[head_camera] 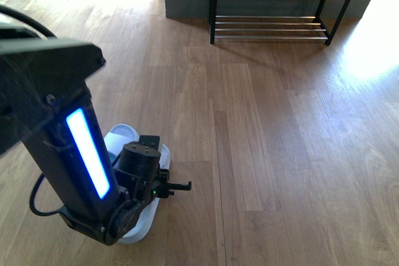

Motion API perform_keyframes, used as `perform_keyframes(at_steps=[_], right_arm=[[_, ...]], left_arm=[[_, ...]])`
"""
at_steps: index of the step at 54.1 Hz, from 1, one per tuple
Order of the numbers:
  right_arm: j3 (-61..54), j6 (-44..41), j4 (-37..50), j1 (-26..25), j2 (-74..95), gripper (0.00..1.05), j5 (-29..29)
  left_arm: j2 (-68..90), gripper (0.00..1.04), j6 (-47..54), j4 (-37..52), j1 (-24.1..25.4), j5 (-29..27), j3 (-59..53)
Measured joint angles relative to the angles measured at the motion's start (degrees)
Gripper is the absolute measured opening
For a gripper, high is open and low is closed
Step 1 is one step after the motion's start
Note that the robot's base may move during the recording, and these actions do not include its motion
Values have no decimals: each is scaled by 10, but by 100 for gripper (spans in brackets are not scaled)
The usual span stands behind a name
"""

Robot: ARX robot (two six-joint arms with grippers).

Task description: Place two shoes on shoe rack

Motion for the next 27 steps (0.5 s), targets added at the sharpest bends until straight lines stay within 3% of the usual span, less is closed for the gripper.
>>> perform_keyframes(at_steps=[14,27], right_arm=[[0,0,0,0,0,96,0],[0,0,0,0,0,96,0]], left_arm=[[-254,2,-63,-31,13,-35,-196],[-598,2,-60,-157,14,-86,-433]])
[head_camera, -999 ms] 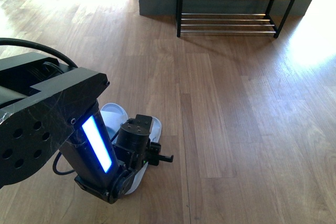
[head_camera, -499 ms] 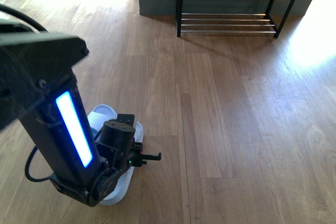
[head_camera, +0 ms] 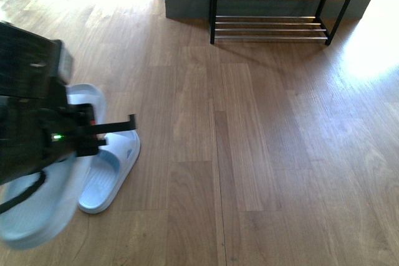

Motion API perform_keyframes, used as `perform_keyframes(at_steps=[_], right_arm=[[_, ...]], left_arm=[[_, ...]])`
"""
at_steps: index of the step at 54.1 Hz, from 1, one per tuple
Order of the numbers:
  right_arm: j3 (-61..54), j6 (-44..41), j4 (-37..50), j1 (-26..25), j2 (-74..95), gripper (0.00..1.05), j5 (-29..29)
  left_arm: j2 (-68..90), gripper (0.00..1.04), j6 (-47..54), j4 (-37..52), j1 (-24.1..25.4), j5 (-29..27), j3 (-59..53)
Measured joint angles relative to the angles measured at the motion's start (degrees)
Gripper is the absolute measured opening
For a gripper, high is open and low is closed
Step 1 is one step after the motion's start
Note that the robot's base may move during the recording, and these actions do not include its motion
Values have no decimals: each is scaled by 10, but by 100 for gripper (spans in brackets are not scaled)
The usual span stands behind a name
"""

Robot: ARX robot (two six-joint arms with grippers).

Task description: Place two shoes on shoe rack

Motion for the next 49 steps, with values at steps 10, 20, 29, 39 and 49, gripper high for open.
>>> perform_keyframes(at_steps=[10,20,29,39,49], right_arm=[[0,0,0,0,0,96,0],[0,0,0,0,0,96,0],[0,0,0,0,0,96,0],[0,0,0,0,0,96,0],[0,0,0,0,0,95,0]], left_arm=[[-297,2,19,-195,-3,-69,-120],[-625,2,27,-484,-33,-146,-153],[-857,2,3,-715,-46,-199,-123],[-878,2,50,-711,23,-238,-126],[-918,2,134,-652,137,-192,-160]])
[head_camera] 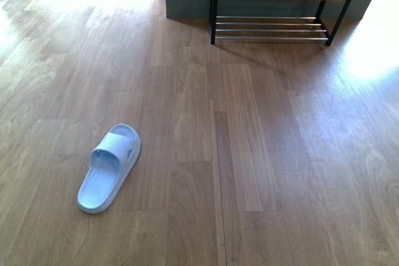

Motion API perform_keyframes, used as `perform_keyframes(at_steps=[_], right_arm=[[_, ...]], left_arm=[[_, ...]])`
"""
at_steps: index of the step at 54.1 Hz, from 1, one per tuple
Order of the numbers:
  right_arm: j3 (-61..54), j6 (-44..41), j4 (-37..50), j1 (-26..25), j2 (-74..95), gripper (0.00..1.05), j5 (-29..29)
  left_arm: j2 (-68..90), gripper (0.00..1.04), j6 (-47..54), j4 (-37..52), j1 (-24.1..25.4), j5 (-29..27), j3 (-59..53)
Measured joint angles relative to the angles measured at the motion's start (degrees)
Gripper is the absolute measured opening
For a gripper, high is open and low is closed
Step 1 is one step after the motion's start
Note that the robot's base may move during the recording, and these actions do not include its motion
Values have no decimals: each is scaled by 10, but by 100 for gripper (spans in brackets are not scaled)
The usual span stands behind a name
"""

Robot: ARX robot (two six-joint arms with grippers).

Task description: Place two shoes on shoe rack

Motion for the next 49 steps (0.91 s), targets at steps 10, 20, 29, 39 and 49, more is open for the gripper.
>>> perform_keyframes(at_steps=[10,20,29,39,49], right_arm=[[0,0,0,0,0,95,0],[0,0,0,0,0,96,0],[0,0,0,0,0,95,1],[0,0,0,0,0,96,2],[0,0,0,0,0,96,-2]], left_arm=[[-3,2,26,3,11,5,-1],[-3,2,31,3,11,5,-1],[-4,2,31,3,11,6,-2],[-4,2,31,3,12,8,-2],[-4,2,31,3,12,4,-3]])
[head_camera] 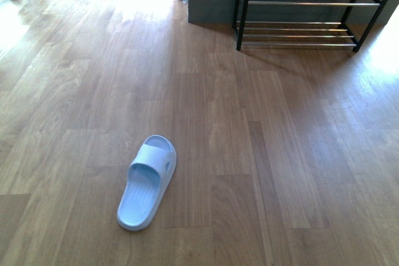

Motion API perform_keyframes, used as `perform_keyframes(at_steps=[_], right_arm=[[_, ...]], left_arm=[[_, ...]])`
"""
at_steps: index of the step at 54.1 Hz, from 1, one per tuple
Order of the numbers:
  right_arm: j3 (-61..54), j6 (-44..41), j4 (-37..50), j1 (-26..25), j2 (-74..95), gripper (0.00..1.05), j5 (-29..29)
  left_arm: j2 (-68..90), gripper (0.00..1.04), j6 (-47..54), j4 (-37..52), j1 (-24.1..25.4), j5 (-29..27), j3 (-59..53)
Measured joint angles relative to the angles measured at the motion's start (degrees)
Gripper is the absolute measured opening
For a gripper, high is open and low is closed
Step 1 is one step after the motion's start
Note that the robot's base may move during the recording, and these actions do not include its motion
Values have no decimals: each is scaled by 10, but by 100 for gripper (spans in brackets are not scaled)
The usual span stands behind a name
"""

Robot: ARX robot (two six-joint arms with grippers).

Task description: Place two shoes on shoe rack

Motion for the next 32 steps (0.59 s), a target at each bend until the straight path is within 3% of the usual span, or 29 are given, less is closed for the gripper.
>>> perform_keyframes(at_steps=[32], right_arm=[[0,0,0,0,0,96,2]], left_arm=[[0,2,1,0,0,1,-1]])
